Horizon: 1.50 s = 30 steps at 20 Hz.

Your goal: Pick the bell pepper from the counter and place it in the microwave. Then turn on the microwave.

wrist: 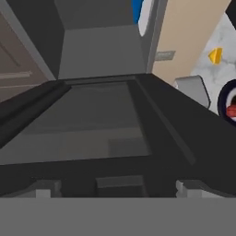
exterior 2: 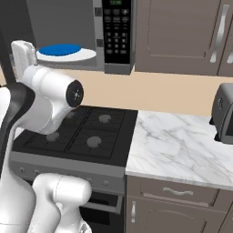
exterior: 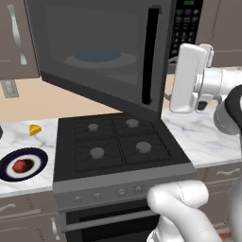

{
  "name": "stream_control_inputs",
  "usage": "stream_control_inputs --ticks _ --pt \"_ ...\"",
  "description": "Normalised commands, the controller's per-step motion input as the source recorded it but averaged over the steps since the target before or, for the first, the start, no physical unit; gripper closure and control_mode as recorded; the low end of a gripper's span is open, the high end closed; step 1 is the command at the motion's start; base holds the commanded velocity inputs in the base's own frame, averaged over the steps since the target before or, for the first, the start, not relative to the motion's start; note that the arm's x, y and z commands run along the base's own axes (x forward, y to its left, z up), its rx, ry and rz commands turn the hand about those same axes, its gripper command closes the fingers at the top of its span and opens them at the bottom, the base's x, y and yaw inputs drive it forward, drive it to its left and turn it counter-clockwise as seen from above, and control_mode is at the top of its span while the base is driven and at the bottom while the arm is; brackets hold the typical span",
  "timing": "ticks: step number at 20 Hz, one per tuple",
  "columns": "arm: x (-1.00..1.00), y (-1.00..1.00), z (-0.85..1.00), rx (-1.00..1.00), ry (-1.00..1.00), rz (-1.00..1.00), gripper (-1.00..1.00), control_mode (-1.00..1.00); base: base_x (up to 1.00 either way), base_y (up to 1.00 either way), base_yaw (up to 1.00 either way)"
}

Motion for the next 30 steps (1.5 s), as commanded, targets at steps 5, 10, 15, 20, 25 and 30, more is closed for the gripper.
stream_control_inputs --ticks 5,10,15,20,25,30 --pt "-0.14 0.35 -0.02 0.0 0.08 0.0 -1.0 -1.0 0.0 0.0 0.0" --pt "-0.08 0.37 -0.02 0.0 0.1 0.0 -1.0 -1.0 0.0 0.0 0.0" --pt "-0.04 0.38 -0.01 0.0 0.1 0.01 -1.0 -1.0 0.0 0.0 0.0" --pt "-0.06 0.41 -0.02 0.0 0.07 0.01 -1.0 -1.0 0.0 0.0 0.0" --pt "-0.05 0.37 -0.03 0.0 0.07 0.01 -1.0 -1.0 0.0 0.0 0.0" --pt "-0.04 0.38 -0.05 0.0 0.08 0.0 -1.0 -1.0 0.0 0.0 0.0"
